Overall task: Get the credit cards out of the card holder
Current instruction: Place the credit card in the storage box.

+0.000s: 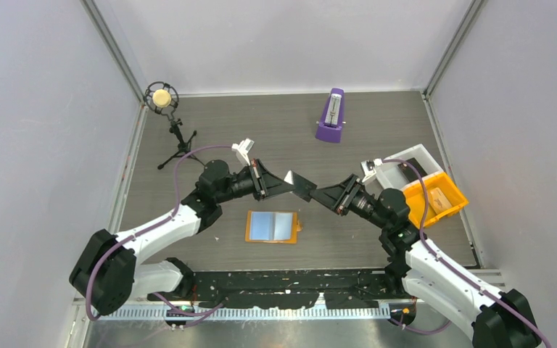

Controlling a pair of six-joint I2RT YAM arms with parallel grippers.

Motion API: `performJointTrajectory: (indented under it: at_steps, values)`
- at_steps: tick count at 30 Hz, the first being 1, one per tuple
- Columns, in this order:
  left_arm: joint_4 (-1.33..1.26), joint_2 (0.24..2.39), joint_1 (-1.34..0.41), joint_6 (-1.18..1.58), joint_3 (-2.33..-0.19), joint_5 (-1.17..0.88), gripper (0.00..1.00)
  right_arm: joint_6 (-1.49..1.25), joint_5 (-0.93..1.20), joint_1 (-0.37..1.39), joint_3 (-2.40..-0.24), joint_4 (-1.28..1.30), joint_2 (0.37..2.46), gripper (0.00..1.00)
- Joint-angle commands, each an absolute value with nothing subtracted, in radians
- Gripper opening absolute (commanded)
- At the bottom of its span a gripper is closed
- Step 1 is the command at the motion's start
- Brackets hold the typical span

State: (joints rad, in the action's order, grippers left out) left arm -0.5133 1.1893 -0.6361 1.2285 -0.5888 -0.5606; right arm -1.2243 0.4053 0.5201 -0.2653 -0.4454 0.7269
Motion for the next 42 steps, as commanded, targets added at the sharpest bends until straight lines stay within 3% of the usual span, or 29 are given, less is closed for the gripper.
performJointTrajectory:
  at_steps: [1, 5, 8, 14, 17, 21, 32, 42]
  values:
    - [-0.616, 1.196, -0.645, 1.251, -0.578, -0.557, 0.00, -1.237, 0.371, 0.526, -0.275, -0.516, 0.739, 0.37]
    - [-0.626, 1.204, -0.647, 1.259, -0.575, -0.560, 0.00, -1.239, 0.370, 0.526, -0.288, -0.536, 0.761, 0.30]
    - [-0.633, 1.202, -0.646, 1.258, -0.571, -0.555, 0.02, -1.241, 0.373, 0.526, -0.292, -0.554, 0.770, 0.10]
    - [-0.458, 1.153, -0.646, 1.156, -0.585, -0.512, 0.48, -1.141, 0.420, 0.469, -0.361, -0.420, 0.746, 0.05]
    - [-0.347, 1.122, -0.646, 1.088, -0.609, -0.498, 0.81, -1.044, 0.485, 0.351, -0.445, -0.280, 0.742, 0.05]
    - [-0.173, 1.085, -0.645, 0.983, -0.659, -0.487, 0.99, -0.904, 0.621, 0.167, -0.533, -0.113, 0.764, 0.05]
    - [0.449, 1.073, -0.643, 0.612, -0.905, -0.520, 1.00, -0.455, 0.629, -0.382, -0.805, 0.461, 0.886, 0.05]
    - [0.784, 1.048, -0.644, 0.381, -1.036, -0.515, 1.00, -0.342, 0.445, -0.557, -0.939, 0.580, 1.036, 0.05]
